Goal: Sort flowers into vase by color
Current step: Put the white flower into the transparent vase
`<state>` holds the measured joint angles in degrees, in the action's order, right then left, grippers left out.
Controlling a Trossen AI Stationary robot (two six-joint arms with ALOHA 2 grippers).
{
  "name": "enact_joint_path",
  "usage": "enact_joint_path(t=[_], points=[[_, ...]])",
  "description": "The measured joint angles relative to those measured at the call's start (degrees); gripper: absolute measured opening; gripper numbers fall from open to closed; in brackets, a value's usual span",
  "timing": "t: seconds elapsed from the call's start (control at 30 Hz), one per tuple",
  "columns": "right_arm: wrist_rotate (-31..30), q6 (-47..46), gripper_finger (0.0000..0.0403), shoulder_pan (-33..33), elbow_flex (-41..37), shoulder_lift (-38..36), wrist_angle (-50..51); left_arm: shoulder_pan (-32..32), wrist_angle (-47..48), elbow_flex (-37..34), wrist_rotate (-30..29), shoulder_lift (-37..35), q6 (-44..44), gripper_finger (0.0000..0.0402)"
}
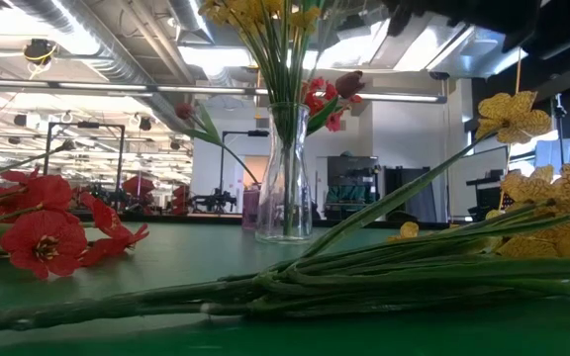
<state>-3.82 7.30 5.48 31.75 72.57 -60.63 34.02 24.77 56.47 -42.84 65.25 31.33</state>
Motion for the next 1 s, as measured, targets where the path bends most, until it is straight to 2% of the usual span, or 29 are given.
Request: enact_joint_path(t=[0.17,0.23,0.33,0.43,0.6,0.73,0.87,1.0], points=[[-0.6,0.4,0.0002,0.0,0.0,1.2,0.9,0.0,0.0,0.0,0.0,0.0,0.0,0.0247],[-2.8,-0.2,0.0011,0.2,0.0,1.2,1.1,0.0,0.1,0.0,0.0,0.0,0.0,0.0247],[-5.5,-3.4,0.0042,0.1,0.0,0.8,1.0,0.0,0.0,0.0,0.0,0.0,0.0,0.0247],[-4.6,-5.1,0.0088,0.1,0.9,0.6,3.4,0.0,0.1,0.0,0.0,0.0,0.0,0.0247],[-1.4,-8.4,0.0165,0.1,6.5,0.6,19.4,0.0,0.0,0.0,0.0,0.0,0.0,0.0247],[-1.1,-8.7,0.021,0.2,12.0,0.6,32.2,0.0,0.0,0.0,0.0,0.0,0.0,0.0247],[-0.3,-9.0,0.0235,0.2,16.5,0.6,39.2,0.0,0.1,0.0,0.1,0.0,0.0,0.0247],[0.3,-9.0,0.0243,0.2,19.7,0.6,42.1,0.0,0.0,0.0,0.0,0.0,0.0,0.0247]])
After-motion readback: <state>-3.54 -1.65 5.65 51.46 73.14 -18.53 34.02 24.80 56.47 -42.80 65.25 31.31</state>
